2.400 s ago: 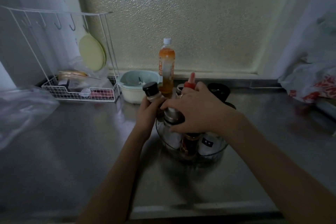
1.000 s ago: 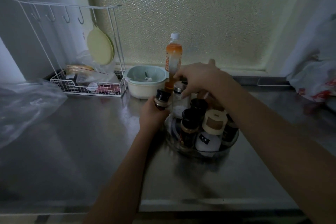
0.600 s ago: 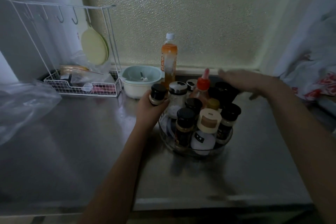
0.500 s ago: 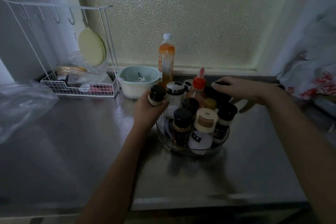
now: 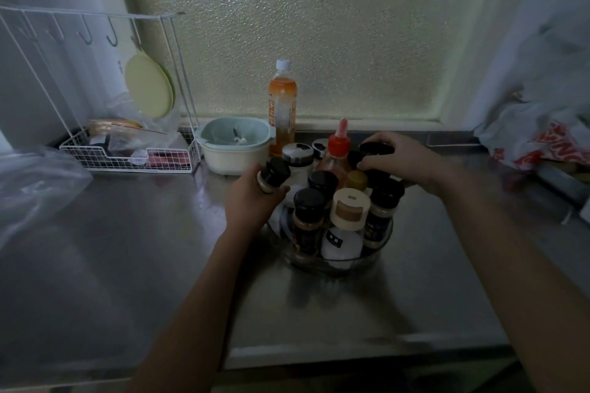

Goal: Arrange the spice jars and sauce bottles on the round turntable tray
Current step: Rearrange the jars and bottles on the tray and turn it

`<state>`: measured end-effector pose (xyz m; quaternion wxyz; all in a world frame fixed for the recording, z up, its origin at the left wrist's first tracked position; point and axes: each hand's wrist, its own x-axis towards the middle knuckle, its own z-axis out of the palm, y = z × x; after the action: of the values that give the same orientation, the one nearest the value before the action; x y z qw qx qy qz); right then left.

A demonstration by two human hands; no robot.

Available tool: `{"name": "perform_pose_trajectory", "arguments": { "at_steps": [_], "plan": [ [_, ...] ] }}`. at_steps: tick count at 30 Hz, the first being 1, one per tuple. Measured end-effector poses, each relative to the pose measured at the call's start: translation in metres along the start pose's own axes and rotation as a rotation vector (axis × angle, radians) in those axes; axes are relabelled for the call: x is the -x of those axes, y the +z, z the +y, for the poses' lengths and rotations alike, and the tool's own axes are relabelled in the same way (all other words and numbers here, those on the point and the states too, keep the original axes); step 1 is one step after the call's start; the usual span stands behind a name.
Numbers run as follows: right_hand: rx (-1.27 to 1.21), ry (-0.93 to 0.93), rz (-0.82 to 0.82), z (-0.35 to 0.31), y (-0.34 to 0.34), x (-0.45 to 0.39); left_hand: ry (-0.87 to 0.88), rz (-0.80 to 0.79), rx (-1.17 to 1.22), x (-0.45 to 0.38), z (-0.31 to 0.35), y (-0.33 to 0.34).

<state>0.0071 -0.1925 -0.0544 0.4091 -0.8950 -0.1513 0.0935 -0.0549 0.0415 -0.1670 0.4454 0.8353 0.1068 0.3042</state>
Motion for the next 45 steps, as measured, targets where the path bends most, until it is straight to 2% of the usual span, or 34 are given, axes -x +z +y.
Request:
{"name": "perform_pose_trajectory", "arguments": {
  "at_steps": [3, 6, 10, 14, 17, 19, 21, 24, 27, 29, 32, 35, 40, 45],
  "plan": [
    [-0.052, -0.028, 0.055, -0.002, 0.001, 0.001, -0.007, -0.005, 0.012, 0.000, -0.001, -0.001],
    [0.003, -0.040, 0.151, -0.005, -0.002, 0.002, -0.013, -0.002, -0.001, -0.001, 0.002, 0.000],
    [0.025, -0.075, 0.370, -0.021, -0.011, 0.008, -0.095, -0.002, 0.094, -0.004, -0.002, 0.001],
    [0.095, -0.251, 0.684, -0.057, -0.026, 0.019, -0.144, -0.003, 0.203, -0.009, -0.013, 0.003],
    [0.014, -0.396, 0.812, -0.089, -0.031, 0.027, -0.152, 0.043, 0.267, -0.007, -0.004, 0.000],
    [-0.009, -0.473, 0.841, -0.110, -0.030, 0.030, -0.166, 0.079, 0.288, -0.006, 0.002, -0.002],
    [-0.071, -0.519, 0.752, -0.131, -0.021, 0.030, -0.202, 0.135, 0.339, -0.006, 0.008, -0.006],
    [-0.213, -0.515, 0.501, -0.150, 0.005, 0.024, -0.285, 0.218, 0.476, -0.006, 0.011, -0.012],
    [-0.163, -0.472, 0.322, -0.148, 0.038, 0.020, -0.318, 0.223, 0.553, -0.003, 0.008, -0.015],
    [-0.066, -0.463, 0.288, -0.140, 0.055, 0.017, -0.308, 0.217, 0.548, -0.003, 0.005, -0.016],
    [0.103, -0.438, 0.252, -0.128, 0.068, 0.011, -0.390, 0.235, 0.529, -0.006, 0.001, -0.017],
    [0.243, -0.392, 0.136, -0.118, 0.076, 0.001, -0.454, 0.208, 0.564, -0.010, -0.002, -0.018],
    [0.420, -0.350, -0.024, -0.114, 0.086, -0.007, -0.395, 0.122, 0.574, -0.009, 0.003, -0.016],
    [0.454, -0.313, -0.158, -0.103, 0.087, -0.015, -0.334, 0.075, 0.620, -0.008, 0.007, -0.015]
  ]
}}
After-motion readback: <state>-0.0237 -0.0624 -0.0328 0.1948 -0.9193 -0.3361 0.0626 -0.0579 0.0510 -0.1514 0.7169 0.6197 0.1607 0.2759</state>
